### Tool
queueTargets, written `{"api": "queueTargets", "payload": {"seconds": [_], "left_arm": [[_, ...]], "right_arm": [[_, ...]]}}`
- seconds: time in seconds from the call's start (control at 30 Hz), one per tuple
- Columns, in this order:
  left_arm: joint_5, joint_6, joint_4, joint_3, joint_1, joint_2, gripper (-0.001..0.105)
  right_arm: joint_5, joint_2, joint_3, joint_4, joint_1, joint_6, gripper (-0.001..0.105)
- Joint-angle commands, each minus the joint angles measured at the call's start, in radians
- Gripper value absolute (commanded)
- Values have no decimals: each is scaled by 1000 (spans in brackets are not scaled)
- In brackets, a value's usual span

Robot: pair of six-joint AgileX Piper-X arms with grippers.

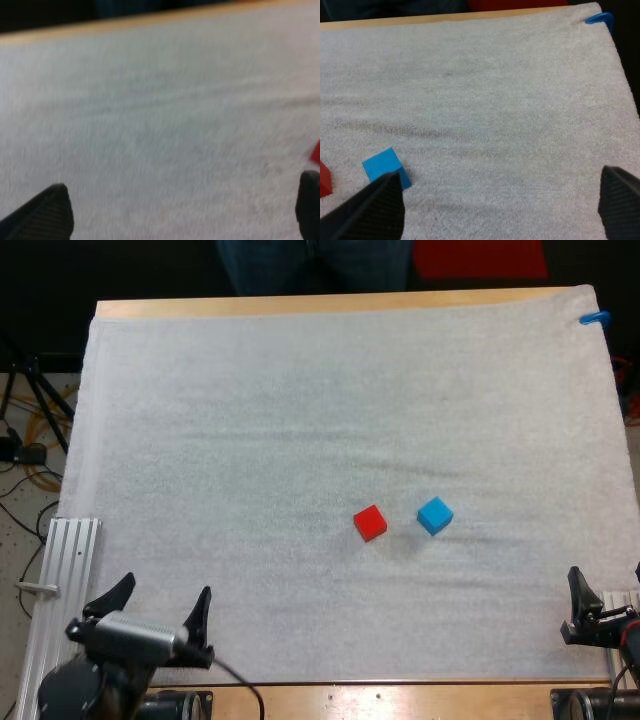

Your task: Stack red cube on blue cube

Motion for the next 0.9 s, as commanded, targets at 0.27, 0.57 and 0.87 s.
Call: {"api": "queueTargets", "payload": {"seconds": [0.27,0.57,0.87], "left_arm": [[52,122,149,-247,-185,173,87],[232,128,193,-313,-309,295,87],[232,131,190,-313,-309,298,87]], "right_arm": [[0,-37,-7,5,0,1,77],[-20,-36,-13,9,0,1,77],[-134,100,-102,58,0,1,77]]}}
